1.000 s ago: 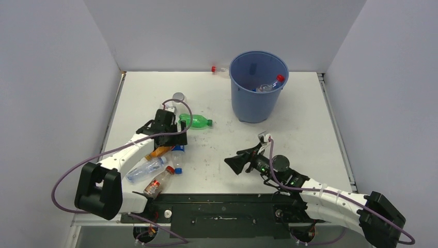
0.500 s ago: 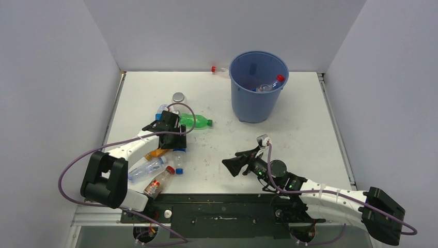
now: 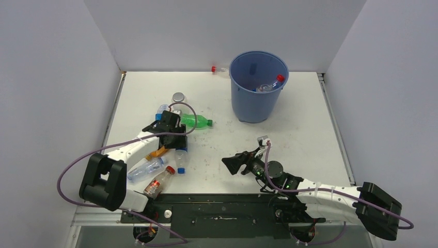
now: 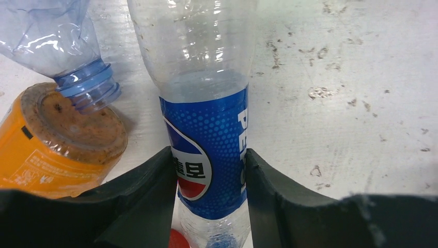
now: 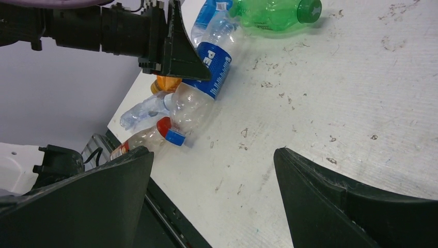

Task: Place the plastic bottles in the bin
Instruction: Pick up the plastic bottle at the center of the board.

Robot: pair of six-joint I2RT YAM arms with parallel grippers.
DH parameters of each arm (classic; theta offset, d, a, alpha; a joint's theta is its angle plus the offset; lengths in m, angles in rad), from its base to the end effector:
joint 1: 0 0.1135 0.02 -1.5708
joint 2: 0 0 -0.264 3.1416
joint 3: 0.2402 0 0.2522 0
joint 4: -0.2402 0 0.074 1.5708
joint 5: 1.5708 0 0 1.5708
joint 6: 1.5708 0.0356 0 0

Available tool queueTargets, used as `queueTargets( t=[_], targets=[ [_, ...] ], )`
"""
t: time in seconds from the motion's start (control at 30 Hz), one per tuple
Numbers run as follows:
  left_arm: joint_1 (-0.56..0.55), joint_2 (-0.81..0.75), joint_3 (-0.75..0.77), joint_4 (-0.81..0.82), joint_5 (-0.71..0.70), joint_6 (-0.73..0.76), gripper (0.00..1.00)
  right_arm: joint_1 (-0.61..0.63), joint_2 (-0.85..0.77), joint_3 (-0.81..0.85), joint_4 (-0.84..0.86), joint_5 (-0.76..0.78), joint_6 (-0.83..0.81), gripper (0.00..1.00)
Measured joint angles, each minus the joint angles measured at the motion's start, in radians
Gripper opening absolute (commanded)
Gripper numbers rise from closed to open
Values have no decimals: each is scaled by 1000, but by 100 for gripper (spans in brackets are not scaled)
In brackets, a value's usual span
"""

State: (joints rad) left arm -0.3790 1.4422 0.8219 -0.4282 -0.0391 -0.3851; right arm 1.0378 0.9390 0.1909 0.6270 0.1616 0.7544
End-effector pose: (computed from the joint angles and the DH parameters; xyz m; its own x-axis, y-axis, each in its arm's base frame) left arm 0.2560 -0.1005 0.1868 -0.8783 -0.0542 -0.4751 0.0234 0.9875 -0.1560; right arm 0.1029 0.1631 0.1907 -0.5713 0.3619 -0.7367 -0.5182 0.5369 0.6657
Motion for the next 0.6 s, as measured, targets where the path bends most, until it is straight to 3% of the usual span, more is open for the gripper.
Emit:
queueTargets(
  t=[0.13, 0.27, 0.47, 0.6],
  targets=[
    [-11, -132, -41, 16, 27, -29, 18, 5, 10, -16, 29, -7, 10, 90],
    [-49, -437, -153, 121, 84, -112, 10, 16, 36, 0, 32, -58, -10, 90],
    [-112, -836, -425, 565, 118, -362, 2, 114, 77, 40, 105, -71, -44, 90],
    [-156, -931, -575, 766, 69, -505, 0, 180, 106, 77, 147, -44, -75, 90]
  ],
)
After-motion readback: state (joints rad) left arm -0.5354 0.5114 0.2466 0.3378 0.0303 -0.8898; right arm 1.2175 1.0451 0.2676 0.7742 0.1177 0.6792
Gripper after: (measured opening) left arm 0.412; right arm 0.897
